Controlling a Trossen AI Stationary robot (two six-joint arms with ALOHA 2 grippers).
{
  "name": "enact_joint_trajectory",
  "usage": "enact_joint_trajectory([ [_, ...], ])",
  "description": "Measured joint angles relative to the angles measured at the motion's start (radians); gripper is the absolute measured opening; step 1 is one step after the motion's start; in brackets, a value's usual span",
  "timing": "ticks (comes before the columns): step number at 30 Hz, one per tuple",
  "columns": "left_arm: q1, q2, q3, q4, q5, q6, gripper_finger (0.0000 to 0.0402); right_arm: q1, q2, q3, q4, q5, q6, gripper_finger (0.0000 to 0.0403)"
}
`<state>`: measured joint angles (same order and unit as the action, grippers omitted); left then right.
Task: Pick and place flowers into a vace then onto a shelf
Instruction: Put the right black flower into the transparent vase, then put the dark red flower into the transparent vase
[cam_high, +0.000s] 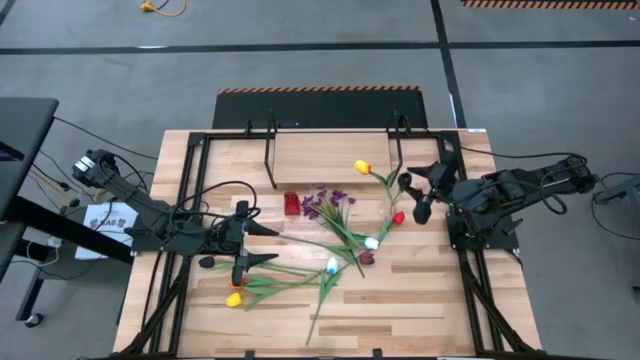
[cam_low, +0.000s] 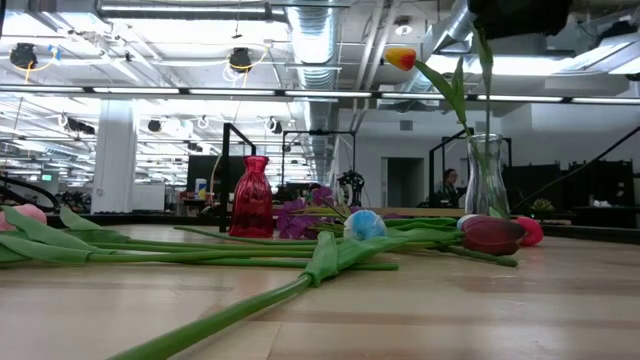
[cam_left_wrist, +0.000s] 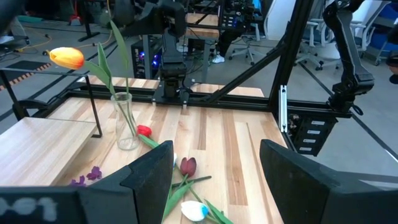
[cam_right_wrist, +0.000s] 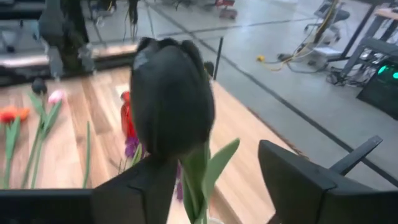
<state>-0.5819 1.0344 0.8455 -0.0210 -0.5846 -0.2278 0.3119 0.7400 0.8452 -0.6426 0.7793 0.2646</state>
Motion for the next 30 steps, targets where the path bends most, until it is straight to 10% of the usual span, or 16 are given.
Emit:
enact_joint_trajectory([
  [16, 0.0, 0.0, 0.0, -0.007, 0.0, -0.004, 0.0231, 0.0, 0.0, 0.0, -0.163, -0.064, 0.081, 0.0244],
  [30, 0.0, 0.0, 0.0, -0.011, 0.012, -0.004, 0.0231, 0.052, 0.086, 0.0, -0.263, -0.344, 0.236, 0.0244],
])
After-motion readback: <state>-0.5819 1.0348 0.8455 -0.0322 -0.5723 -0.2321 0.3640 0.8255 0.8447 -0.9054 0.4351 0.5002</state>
